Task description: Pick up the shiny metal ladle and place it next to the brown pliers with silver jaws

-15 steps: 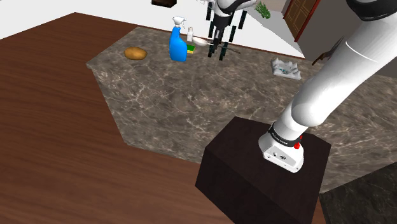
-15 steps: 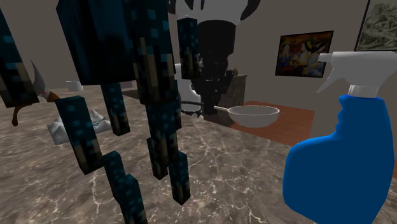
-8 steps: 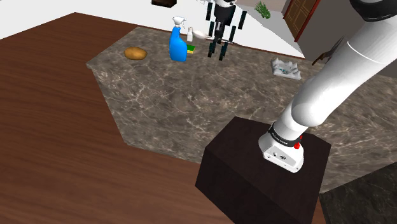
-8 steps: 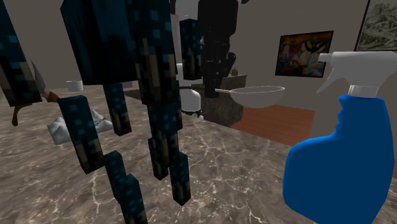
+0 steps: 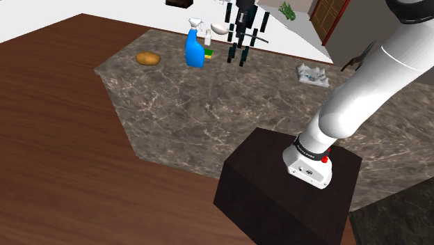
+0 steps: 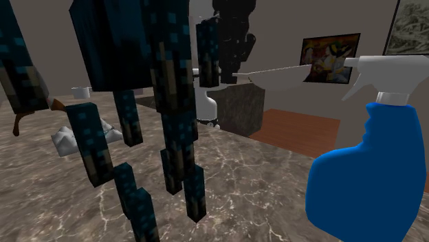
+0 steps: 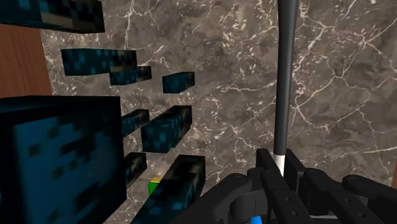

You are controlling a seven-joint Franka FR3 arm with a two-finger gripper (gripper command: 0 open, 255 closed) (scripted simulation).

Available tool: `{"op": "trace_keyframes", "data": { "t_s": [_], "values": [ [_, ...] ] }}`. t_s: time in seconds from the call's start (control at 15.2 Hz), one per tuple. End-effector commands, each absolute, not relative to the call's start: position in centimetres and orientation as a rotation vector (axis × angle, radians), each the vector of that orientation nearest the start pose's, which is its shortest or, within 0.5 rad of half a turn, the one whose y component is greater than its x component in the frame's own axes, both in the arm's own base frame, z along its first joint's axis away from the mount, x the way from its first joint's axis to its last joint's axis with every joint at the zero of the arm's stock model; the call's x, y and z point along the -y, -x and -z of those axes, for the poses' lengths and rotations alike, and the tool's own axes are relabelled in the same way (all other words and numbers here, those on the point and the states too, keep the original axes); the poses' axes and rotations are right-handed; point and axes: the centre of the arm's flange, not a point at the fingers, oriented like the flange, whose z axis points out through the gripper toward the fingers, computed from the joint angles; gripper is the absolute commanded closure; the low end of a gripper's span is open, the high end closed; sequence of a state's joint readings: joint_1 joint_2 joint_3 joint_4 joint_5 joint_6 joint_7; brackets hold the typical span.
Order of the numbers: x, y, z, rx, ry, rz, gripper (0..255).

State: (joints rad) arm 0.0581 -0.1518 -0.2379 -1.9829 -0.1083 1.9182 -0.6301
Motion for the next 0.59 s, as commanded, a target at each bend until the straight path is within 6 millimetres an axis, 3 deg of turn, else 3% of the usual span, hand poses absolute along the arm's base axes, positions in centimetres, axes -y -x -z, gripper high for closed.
{"op": "trace_keyframes", "data": {
  "t_s": [0.0,0.53],
  "values": [
    [10.7,-51.3,-54.9,0.776,3.141,0.081,255],
    [10.7,-51.3,-59.1,0.776,3.141,0.081,255]
  ]
}}
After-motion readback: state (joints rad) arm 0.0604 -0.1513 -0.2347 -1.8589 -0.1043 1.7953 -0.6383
